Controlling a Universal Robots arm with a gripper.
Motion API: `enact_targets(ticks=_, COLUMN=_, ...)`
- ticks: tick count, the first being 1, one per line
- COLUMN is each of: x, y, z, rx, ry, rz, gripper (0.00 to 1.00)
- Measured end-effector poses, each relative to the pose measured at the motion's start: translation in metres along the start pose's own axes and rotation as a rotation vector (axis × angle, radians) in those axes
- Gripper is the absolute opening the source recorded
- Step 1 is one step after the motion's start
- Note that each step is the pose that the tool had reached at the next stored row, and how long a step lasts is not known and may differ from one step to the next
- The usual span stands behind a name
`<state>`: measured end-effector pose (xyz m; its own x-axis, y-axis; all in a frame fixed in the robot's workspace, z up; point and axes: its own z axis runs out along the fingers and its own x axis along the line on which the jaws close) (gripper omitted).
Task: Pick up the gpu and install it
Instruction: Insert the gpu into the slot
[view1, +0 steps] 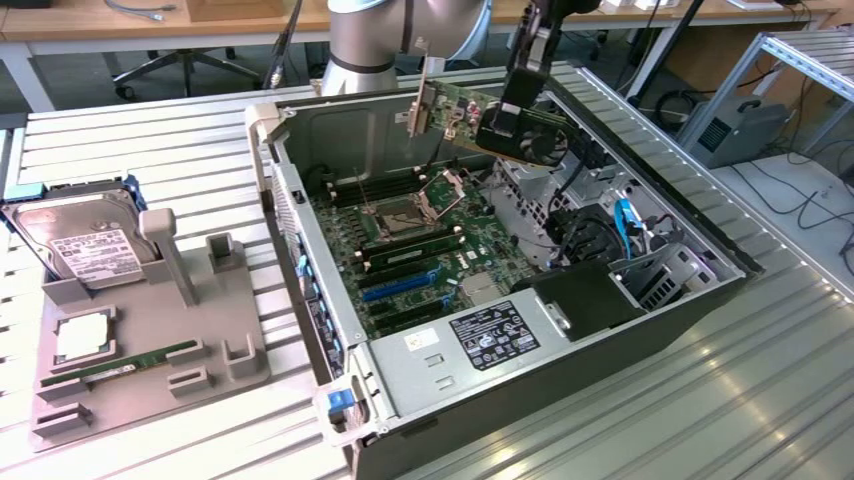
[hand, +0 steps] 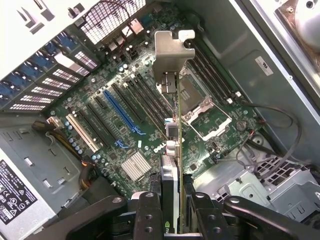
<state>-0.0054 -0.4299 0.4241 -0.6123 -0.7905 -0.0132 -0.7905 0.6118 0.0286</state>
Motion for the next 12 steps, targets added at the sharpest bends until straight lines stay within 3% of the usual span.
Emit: enact_targets(ticks=12, x=0.0, y=0.0, z=0.0003, rx=-0.0004, ry=0.0007, rz=-0.026, gripper=0.27)
